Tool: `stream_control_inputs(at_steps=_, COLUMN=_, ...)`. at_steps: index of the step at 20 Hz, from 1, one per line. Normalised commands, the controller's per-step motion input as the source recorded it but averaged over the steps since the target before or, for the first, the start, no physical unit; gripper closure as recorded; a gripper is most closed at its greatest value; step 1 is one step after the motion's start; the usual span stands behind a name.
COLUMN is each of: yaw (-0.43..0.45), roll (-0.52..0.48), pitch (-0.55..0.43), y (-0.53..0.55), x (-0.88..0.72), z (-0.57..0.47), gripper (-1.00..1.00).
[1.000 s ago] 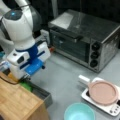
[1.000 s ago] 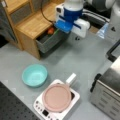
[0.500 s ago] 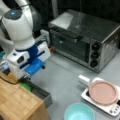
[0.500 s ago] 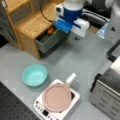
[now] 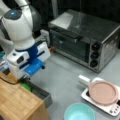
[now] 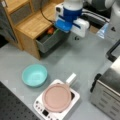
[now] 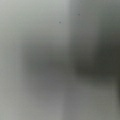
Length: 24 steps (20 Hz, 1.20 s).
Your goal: Open the drawer. Pick up the carrot. Put the carrots in the drawer.
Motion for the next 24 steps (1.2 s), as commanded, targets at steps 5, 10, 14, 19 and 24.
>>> stream_control_inputs(at_steps=5, yaw=0.13, roll=-0.043, pitch=0.163, y=-0.11, x=0.2, z=0.15, gripper=-1.0)
stream_control_inputs(at_steps=10, yaw=0.11, roll=0.038, pitch=0.247, y=0.2, x=0.16, z=0.28, gripper=-1.0)
stream_control_inputs(at_steps=14, yaw=0.003, roll=0.077, pitch=0.21, y=0.46, x=0.16, z=0.25, gripper=-1.0)
stream_control_inputs(at_steps=19, yaw=-0.1, roll=0.116, pitch=0.137, y=0.5, x=0.12, z=0.13, gripper=-1.0)
stream_control_inputs(at_steps=24, yaw=-0.13, roll=0.127, pitch=0.102, y=0.36, x=0.06, z=0.1, gripper=-1.0)
